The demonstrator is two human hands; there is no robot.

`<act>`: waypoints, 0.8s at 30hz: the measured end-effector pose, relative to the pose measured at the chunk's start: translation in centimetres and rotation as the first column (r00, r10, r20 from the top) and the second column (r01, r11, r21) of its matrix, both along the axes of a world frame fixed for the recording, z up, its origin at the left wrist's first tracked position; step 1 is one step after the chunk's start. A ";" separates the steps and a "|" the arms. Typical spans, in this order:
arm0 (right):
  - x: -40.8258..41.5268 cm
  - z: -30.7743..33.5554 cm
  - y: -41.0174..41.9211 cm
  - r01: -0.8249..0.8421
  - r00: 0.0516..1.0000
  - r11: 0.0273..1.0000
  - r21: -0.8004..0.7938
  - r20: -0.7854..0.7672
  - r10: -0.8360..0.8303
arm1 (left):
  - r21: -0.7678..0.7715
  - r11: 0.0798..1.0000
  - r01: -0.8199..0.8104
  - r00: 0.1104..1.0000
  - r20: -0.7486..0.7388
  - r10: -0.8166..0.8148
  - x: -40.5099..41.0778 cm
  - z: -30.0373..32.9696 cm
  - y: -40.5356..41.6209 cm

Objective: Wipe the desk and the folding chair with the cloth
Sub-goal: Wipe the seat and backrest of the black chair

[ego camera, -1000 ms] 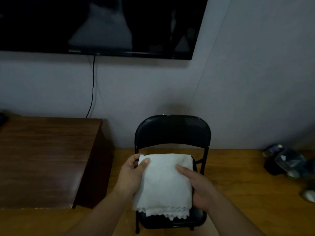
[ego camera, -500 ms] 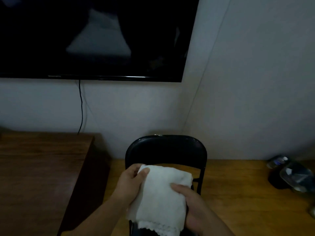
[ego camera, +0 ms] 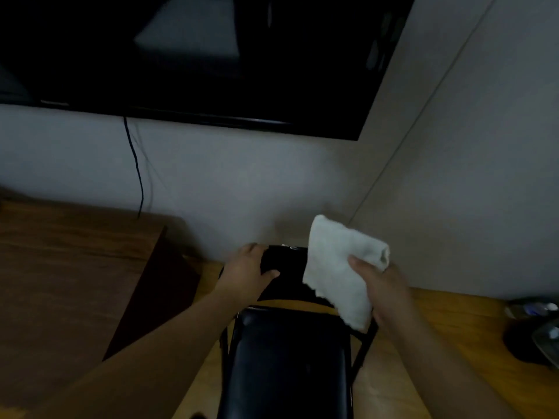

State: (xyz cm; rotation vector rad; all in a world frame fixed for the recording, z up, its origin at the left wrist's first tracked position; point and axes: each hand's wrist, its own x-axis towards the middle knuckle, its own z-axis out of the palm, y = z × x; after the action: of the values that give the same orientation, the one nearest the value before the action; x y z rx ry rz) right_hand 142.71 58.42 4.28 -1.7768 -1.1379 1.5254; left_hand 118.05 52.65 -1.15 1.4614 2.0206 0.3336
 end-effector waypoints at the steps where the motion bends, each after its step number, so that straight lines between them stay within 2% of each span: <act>1: -0.2 -0.2 1.3 -0.071 0.992 0.995 0.066 0.109 0.063 | -0.011 1.000 0.021 0.995 -0.095 -0.022 -0.5 -0.5 0.7; 4: -1.2 -1.2 4.1 -0.317 0.893 0.919 0.235 0.400 0.206 | -0.118 0.993 0.020 0.955 -0.290 -0.054 -1.8 -2.2 2.4; 7: -2.7 -3.6 5.3 -0.497 0.806 0.795 0.348 0.525 0.274 | -0.185 0.983 -0.011 0.946 -0.320 -0.050 -2.8 -4.1 2.8; 8: -3.2 -4.4 5.4 -0.572 0.739 0.762 0.305 0.594 0.318 | -0.171 0.985 -0.010 0.954 -0.298 -0.042 -3.0 -4.7 2.7; 10: -4.6 -6.2 5.1 -0.635 0.630 0.757 0.152 0.669 0.394 | -0.106 0.994 0.002 0.958 -0.284 -0.032 -3.2 -5.7 2.2; 13: -7.3 -7.9 4.3 -0.601 0.661 0.782 0.165 0.653 0.370 | -0.033 0.999 -0.006 0.944 -0.330 -0.005 -3.4 -6.5 2.0; 24: -14.1 -7.7 2.5 -0.561 0.696 0.816 0.140 0.613 0.374 | -0.007 0.999 0.034 0.944 -0.327 -0.035 -4.3 -7.5 1.6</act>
State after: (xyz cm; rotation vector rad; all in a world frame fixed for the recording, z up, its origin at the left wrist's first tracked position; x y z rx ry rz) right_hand 128.59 60.97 -3.40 -1.8289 -2.1563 0.9609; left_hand 113.73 54.24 -8.63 1.6370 2.2470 0.0762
